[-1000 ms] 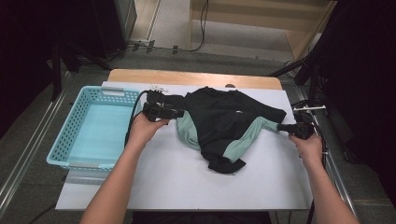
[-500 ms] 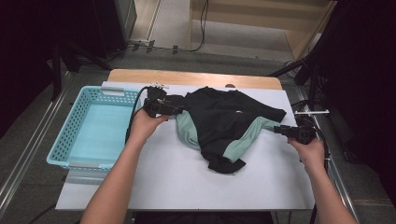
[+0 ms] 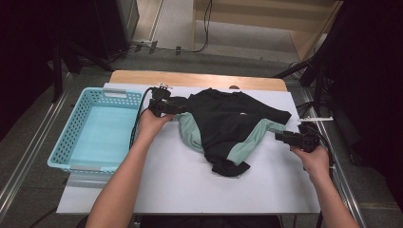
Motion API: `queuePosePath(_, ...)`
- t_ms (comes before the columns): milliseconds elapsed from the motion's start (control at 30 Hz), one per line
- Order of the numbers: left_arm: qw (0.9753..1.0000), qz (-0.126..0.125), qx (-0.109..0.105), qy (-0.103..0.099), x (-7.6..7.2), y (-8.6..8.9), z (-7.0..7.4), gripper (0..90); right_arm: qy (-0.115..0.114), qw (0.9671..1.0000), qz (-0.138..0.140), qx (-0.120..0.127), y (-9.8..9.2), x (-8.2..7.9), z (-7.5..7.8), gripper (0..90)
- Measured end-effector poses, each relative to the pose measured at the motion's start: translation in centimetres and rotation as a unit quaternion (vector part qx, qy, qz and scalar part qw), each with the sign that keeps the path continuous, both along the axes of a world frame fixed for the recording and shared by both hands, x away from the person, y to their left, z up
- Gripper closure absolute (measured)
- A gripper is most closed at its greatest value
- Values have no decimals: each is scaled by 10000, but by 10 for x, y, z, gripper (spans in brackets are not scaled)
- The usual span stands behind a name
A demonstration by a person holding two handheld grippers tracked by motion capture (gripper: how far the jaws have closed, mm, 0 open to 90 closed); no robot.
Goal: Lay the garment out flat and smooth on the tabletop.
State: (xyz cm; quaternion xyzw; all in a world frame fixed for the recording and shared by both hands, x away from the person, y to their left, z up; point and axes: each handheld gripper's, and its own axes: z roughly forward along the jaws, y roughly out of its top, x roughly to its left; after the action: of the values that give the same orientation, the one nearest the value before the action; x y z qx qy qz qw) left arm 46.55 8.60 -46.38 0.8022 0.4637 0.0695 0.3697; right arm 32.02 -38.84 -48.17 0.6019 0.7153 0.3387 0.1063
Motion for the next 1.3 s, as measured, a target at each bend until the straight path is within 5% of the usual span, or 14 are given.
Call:
queuePosePath(333, 9989, 388, 237, 135, 13, 5, -26, 413, 17, 9999, 165, -34, 6, -2, -2, 482)
queuePosePath(567, 9980, 497, 377, -69, 7, 7, -32, 681, -26, 9997, 222, -44, 9, -3, -1, 488)
queuePosePath(733, 9967, 629, 448, 262, 2, 4, -28, 823, -76, 9995, 290, -22, 13, -5, 4, 496)
queuePosePath(1133, 9963, 668, 287, 463, -20, 11, -15, 817, -166, 9984, 543, -24, 24, -1, 8, 512)
queuePosePath(1300, 9972, 639, 212, 338, -28, 12, -2, 684, -177, 9979, 627, -12, 30, 5, 8, 512)
